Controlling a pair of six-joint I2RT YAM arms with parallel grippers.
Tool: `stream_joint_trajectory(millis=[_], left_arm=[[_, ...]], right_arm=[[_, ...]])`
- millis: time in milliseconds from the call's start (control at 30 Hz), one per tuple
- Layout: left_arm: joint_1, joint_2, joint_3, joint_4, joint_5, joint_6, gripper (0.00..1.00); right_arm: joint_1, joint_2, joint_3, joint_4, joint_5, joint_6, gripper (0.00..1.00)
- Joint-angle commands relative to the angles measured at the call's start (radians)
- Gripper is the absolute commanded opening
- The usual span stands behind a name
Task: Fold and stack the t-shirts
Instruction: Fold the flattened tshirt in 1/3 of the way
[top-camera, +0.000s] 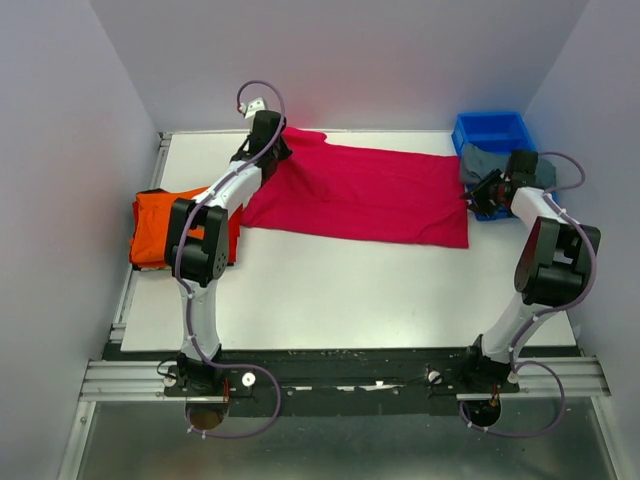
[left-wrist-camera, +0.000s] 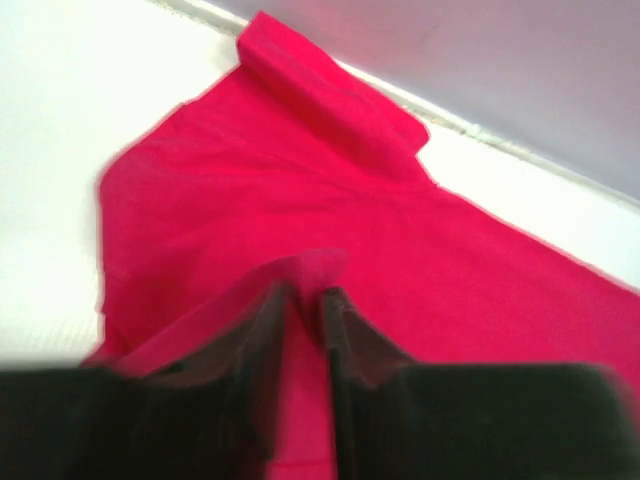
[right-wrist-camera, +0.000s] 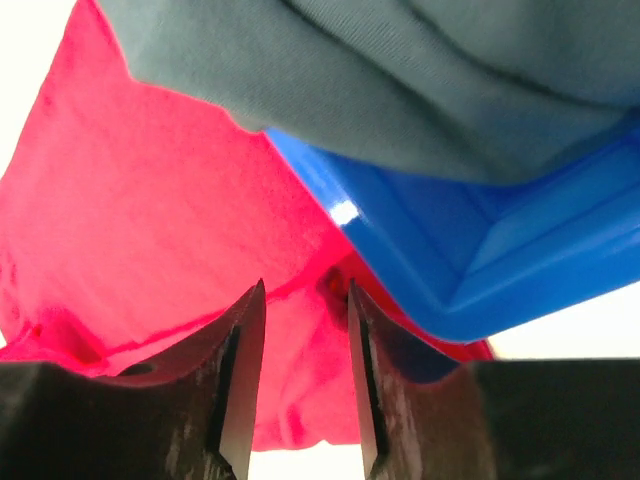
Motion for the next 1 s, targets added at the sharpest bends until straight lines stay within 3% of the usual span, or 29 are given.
stream_joint_trajectory(millis=[0,33,100,233,300,367,667,967], left_arm=[[0.020,0.035,0.055,0.009,0.057,-0.004,0.58],[0.026,0.044,0.079,-0.018,0.079,-0.015,0.66],[0.031,0.046,0.113,-0.064,0.108,-0.023,0.71],[0.031,-0.026,0.072,-0.074,0.111,-0.038,0.74],[0.031,-0.078,0.024,-0.070,0.108,-0.043,0.75],[0.031,-0.135,-0.031,-0.067,0.112,-0.047,0.75],[0.029,-0.423,-0.460,0.067,0.132,-0.184,0.73],[0.020,-0.549,-0.619,0.075,0.068,-0.250,0.72]], right_arm=[[0.016,-0.057,-0.011,-0.042,0.072,-0.022,0.47],[0.020,-0.082,-0.031,-0.046,0.100,-0.023,0.47],[0.023,-0.134,-0.086,-0.046,0.132,-0.008,0.48],[0.023,-0.254,-0.235,0.008,0.143,0.035,0.48],[0.025,-0.303,-0.307,0.042,0.152,0.044,0.59],[0.025,-0.334,-0.366,0.062,0.158,0.038,0.59],[0.030,-0.320,-0.469,0.112,0.181,0.152,0.46],[0.030,-0.194,-0.440,0.117,0.206,0.245,0.37]])
